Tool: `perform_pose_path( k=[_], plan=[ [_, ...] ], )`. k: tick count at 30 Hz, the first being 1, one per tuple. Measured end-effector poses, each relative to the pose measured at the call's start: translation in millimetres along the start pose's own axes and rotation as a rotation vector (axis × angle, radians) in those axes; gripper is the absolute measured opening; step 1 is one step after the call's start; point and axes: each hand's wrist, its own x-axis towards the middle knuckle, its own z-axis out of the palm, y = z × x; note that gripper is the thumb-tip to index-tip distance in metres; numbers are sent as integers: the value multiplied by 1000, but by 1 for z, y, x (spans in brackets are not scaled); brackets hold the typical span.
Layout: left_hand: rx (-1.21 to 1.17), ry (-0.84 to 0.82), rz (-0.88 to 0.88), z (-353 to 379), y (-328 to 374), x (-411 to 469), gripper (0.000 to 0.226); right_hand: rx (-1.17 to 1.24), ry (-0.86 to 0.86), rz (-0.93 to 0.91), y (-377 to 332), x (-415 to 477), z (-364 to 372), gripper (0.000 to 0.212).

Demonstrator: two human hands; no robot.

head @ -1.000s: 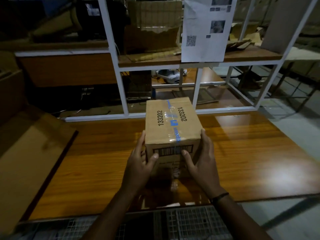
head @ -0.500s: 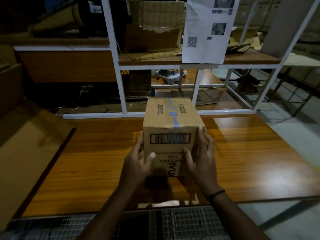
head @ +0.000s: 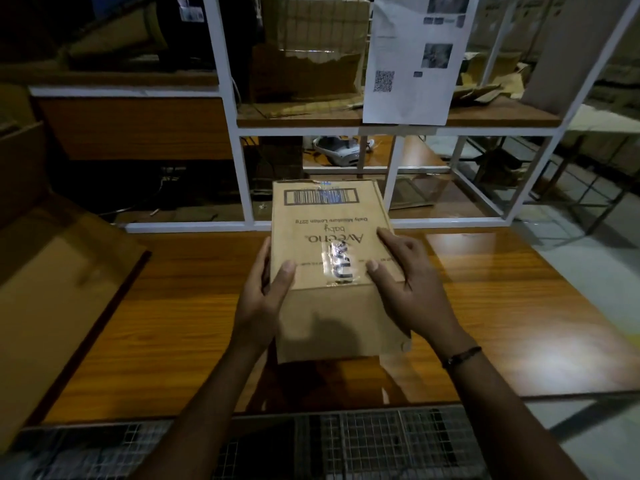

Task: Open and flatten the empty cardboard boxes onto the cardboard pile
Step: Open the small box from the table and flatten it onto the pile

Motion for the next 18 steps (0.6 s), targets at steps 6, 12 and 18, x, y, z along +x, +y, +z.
perform_pose_path(
  k=[6, 12, 18],
  plan=[
    [162, 50, -16, 2, -26, -26, 97, 155, 91, 17, 16, -41, 22, 82],
    [219, 89, 25, 10, -30, -24, 76, 48, 98, 75, 38, -44, 43, 77],
    [256, 166, 99, 2, 3, 1, 70, -111, 258, -36, 1, -10, 27, 81]
  ],
)
